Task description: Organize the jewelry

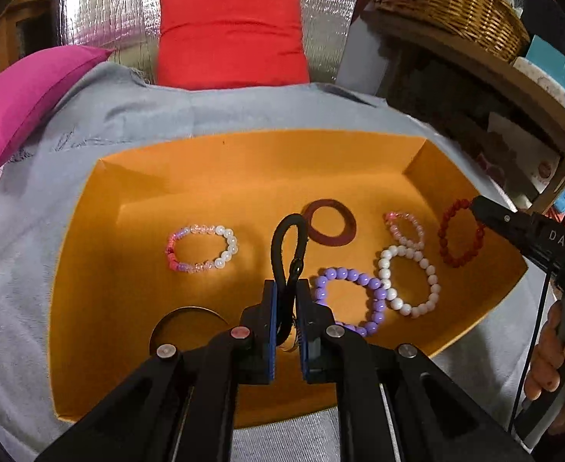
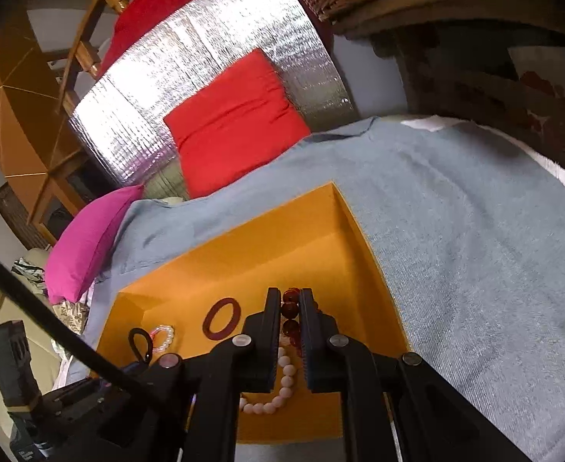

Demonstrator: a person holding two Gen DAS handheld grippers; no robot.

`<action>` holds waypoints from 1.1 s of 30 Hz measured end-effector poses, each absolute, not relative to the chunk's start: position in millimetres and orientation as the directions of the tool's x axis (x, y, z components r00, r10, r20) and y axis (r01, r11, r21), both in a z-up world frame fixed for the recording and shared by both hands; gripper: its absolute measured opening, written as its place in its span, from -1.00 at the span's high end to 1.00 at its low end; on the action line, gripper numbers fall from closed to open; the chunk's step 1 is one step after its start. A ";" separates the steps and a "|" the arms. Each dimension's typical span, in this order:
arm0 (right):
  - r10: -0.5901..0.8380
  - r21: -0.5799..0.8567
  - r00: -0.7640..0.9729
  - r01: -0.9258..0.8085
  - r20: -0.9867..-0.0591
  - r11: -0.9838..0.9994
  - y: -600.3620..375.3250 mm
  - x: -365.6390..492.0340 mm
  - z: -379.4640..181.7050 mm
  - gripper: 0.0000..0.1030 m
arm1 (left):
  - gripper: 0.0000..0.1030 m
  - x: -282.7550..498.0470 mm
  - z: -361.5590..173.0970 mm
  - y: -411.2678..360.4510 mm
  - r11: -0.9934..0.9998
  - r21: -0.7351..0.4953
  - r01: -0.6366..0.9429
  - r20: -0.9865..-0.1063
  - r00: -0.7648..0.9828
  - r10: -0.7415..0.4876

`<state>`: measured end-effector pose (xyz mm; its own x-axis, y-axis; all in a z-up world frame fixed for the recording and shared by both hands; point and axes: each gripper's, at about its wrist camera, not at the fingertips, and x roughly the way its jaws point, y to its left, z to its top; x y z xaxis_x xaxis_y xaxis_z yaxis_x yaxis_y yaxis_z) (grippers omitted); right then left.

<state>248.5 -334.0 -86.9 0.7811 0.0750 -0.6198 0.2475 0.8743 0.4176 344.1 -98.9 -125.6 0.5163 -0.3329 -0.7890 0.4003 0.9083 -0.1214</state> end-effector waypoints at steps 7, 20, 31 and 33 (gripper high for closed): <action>0.065 0.396 0.769 0.253 -0.636 0.883 -335.4 255.3 -92.3 0.80 | 0.81 348.1 -135.2 -104.0 0.914 -0.094 0.394 -0.819 0.492 -0.296; 0.019 0.385 0.782 0.286 -0.623 0.877 -344.8 243.3 -81.0 0.11 | -0.14 325.7 -111.3 -107.7 0.923 0.024 0.384 -0.788 0.576 -0.219; 0.005 0.392 0.823 0.265 -0.568 0.881 -348.4 214.9 -55.4 0.11 | -0.38 290.2 -84.8 -97.7 0.940 0.123 0.320 -0.744 0.657 -0.126; 0.009 0.387 0.823 0.257 -0.568 0.886 -344.6 210.8 -52.0 0.11 | -0.38 282.0 -80.4 -95.7 0.945 0.149 0.293 -0.735 0.672 -0.092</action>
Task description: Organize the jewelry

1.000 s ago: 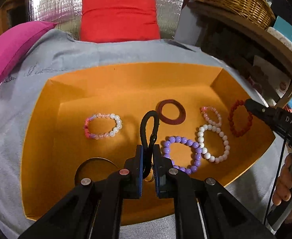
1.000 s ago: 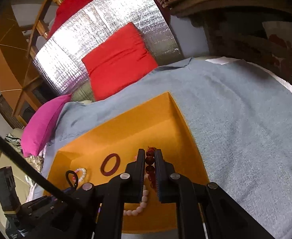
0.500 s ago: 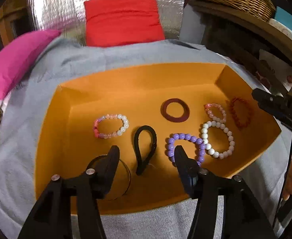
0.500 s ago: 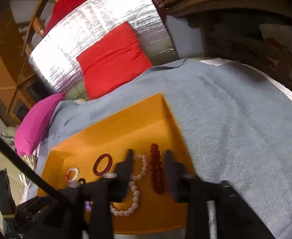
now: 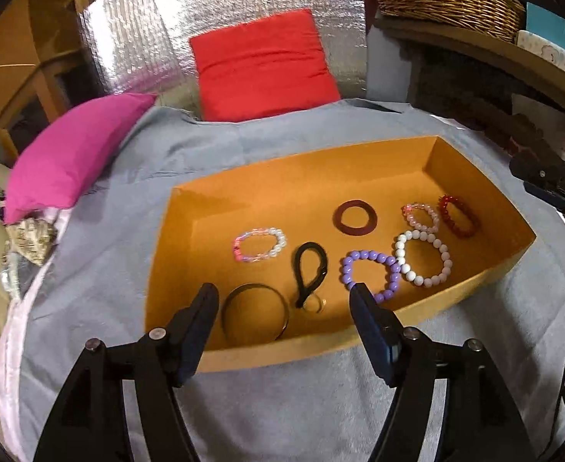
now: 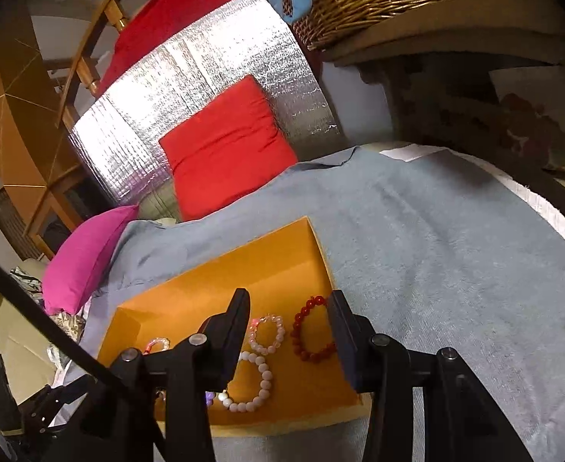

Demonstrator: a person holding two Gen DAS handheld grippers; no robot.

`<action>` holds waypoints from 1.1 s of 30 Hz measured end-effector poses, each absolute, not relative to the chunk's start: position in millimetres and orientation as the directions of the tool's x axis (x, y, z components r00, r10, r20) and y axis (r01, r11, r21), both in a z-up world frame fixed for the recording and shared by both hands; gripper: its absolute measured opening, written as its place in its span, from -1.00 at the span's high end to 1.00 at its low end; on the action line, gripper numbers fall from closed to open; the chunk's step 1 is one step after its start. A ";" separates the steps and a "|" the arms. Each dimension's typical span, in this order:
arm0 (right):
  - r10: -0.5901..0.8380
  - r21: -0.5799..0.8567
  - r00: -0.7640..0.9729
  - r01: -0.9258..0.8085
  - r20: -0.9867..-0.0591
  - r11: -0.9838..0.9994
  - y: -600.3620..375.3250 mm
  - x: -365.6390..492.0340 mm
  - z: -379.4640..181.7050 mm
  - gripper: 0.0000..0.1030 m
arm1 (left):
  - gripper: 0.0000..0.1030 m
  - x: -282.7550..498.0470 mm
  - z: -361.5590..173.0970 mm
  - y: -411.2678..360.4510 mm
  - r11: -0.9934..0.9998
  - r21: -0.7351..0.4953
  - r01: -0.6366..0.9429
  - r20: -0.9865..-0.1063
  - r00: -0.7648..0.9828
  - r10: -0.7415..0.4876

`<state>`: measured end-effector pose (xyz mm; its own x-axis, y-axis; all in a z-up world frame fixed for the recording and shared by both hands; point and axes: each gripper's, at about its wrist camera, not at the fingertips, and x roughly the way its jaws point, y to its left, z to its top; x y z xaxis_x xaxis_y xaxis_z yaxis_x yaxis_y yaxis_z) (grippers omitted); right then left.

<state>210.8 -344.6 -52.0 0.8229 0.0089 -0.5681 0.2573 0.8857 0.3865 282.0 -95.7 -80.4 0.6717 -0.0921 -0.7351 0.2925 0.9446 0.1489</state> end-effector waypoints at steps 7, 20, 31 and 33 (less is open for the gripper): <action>0.004 0.304 0.807 0.218 -0.590 0.928 -318.4 186.1 -34.2 0.11 | -0.57 252.2 -65.3 -80.2 0.965 0.156 0.209 -0.706 0.707 -0.039; -0.034 0.176 0.783 0.182 -0.622 0.967 -280.1 130.4 5.3 0.03 | -0.60 191.7 -22.2 -49.5 0.978 0.188 0.094 -0.612 0.789 0.042; -0.080 0.062 0.785 0.149 -0.614 0.987 -241.4 103.7 27.1 -0.11 | -0.60 179.1 -0.2 -37.9 0.982 0.184 0.043 -0.576 0.814 0.072; -0.075 0.061 0.788 0.141 -0.612 0.988 -237.8 105.4 28.0 -0.12 | -0.60 181.2 -0.3 -35.0 0.984 0.175 0.030 -0.574 0.815 0.077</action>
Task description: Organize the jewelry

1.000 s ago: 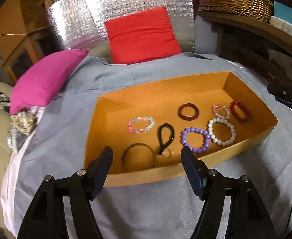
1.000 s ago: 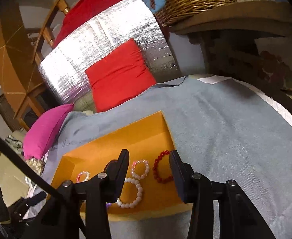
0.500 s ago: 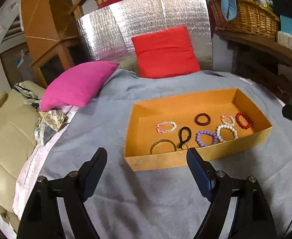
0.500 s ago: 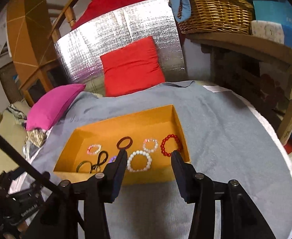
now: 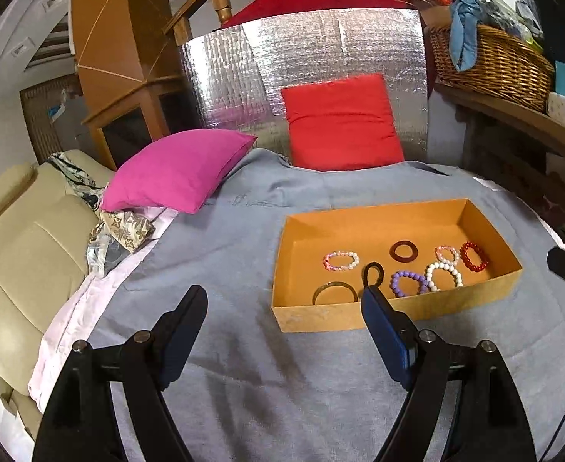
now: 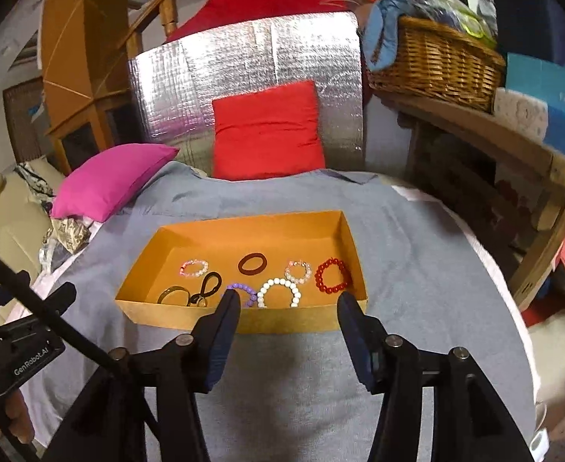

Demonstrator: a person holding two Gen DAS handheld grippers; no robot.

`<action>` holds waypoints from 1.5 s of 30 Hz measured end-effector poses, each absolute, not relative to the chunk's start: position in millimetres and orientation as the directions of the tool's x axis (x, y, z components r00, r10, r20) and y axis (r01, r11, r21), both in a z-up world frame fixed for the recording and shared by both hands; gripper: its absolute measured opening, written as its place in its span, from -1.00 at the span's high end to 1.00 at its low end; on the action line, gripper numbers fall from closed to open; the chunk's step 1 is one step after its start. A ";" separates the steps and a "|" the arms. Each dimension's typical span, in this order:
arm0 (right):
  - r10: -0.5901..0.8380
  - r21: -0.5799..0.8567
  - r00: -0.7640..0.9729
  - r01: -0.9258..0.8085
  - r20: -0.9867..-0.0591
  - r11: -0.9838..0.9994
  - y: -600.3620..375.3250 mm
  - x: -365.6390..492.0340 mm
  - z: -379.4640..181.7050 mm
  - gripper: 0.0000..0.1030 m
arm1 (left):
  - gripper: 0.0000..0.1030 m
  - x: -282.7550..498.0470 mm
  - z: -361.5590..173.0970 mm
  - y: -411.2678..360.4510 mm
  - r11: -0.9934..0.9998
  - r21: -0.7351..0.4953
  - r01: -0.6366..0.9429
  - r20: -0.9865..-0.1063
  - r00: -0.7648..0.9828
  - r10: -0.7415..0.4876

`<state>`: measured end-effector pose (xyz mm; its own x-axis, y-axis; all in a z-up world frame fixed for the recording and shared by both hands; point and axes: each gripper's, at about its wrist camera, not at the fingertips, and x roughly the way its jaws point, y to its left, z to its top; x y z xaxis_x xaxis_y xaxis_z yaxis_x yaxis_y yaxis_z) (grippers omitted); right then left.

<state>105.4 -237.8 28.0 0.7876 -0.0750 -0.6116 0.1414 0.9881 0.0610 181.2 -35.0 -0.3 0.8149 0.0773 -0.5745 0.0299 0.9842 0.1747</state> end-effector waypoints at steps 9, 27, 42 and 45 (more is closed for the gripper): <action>-0.073 0.039 0.770 0.126 -0.633 0.991 -220.9 119.5 14.3 -0.13 | -0.60 189.8 -5.1 -22.7 0.989 0.150 -0.006 -0.590 0.802 0.095; -0.078 0.030 0.759 0.128 -0.646 0.991 -203.4 134.6 4.1 -0.13 | -0.60 190.8 -2.0 -4.4 0.994 0.096 -0.046 -0.596 0.798 0.095; -0.096 0.033 0.757 0.153 -0.647 0.988 -213.8 136.5 3.4 -0.13 | -0.60 191.3 -2.5 -7.0 0.994 0.098 -0.045 -0.600 0.794 0.095; -0.098 0.034 0.756 0.157 -0.647 0.987 -215.0 136.8 2.8 -0.13 | -0.60 191.6 -2.7 -7.1 0.994 0.099 -0.045 -0.600 0.794 0.096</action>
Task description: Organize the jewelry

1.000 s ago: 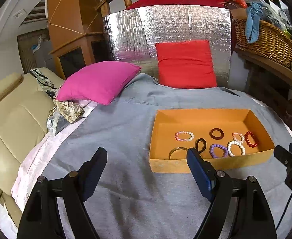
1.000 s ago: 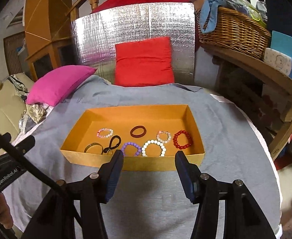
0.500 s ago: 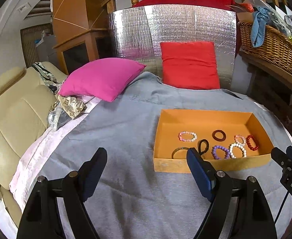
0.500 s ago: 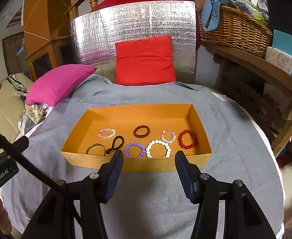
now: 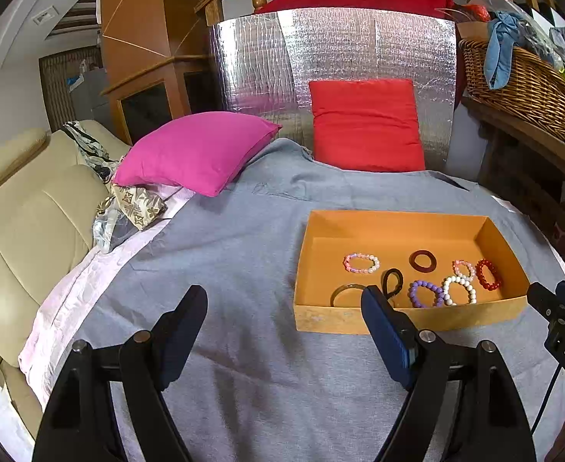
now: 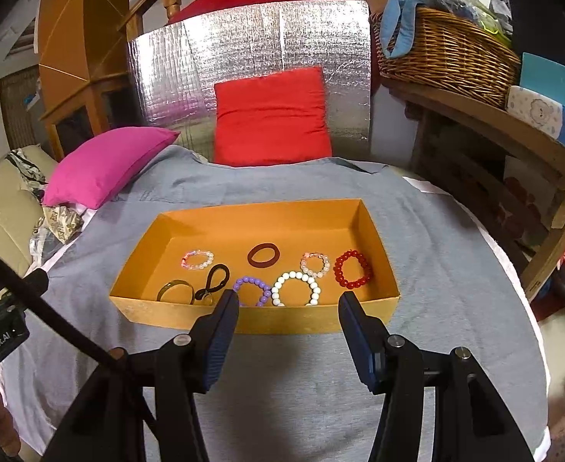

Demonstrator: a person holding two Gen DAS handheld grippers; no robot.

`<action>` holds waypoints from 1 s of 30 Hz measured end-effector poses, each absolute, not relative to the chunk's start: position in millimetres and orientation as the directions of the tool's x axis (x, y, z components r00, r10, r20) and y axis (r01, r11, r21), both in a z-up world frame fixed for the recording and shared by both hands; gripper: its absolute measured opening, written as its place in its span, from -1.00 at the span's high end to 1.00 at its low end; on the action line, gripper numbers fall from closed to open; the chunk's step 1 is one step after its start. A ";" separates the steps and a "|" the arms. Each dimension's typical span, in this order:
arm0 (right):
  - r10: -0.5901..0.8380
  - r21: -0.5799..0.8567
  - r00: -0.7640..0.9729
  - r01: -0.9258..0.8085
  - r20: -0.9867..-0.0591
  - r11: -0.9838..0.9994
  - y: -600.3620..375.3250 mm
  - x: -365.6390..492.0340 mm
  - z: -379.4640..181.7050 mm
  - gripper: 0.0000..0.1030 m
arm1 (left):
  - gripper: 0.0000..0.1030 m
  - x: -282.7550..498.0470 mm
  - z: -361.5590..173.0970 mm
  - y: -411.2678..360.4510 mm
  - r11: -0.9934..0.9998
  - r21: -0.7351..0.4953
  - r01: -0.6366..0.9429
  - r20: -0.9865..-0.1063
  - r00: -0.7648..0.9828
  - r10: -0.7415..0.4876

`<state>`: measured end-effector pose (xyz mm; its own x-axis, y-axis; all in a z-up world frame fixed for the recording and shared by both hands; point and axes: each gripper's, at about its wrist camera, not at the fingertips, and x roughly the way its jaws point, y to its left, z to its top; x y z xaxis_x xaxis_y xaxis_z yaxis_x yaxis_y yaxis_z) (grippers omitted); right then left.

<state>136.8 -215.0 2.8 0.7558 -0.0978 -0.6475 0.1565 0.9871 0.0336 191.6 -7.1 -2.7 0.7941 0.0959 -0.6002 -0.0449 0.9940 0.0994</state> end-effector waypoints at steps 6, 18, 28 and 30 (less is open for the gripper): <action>-0.099 0.035 0.756 0.159 -0.647 0.987 -216.8 137.6 1.9 -0.13 | -0.60 191.7 -2.3 -7.0 0.994 0.102 -0.048 -0.601 0.793 0.100; -0.106 0.034 0.747 0.170 -0.656 0.985 -223.6 140.1 -1.3 -0.13 | -0.60 193.1 -2.9 -7.1 0.994 0.100 -0.046 -0.604 0.791 0.097; -0.114 0.031 0.742 0.179 -0.661 0.983 -227.6 141.5 -3.5 -0.13 | -0.60 193.7 -3.9 -7.8 0.994 0.098 -0.047 -0.606 0.789 0.097; -0.116 0.030 0.741 0.180 -0.661 0.983 -227.9 141.4 -4.0 -0.13 | -0.60 193.6 -4.1 -8.1 0.994 0.099 -0.047 -0.607 0.789 0.098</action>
<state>141.4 -227.9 -4.0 0.7409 -0.1161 -0.6615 0.1804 0.9831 0.0296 193.6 -8.1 -4.1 0.7888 0.0978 -0.6069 -0.0472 0.9940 0.0988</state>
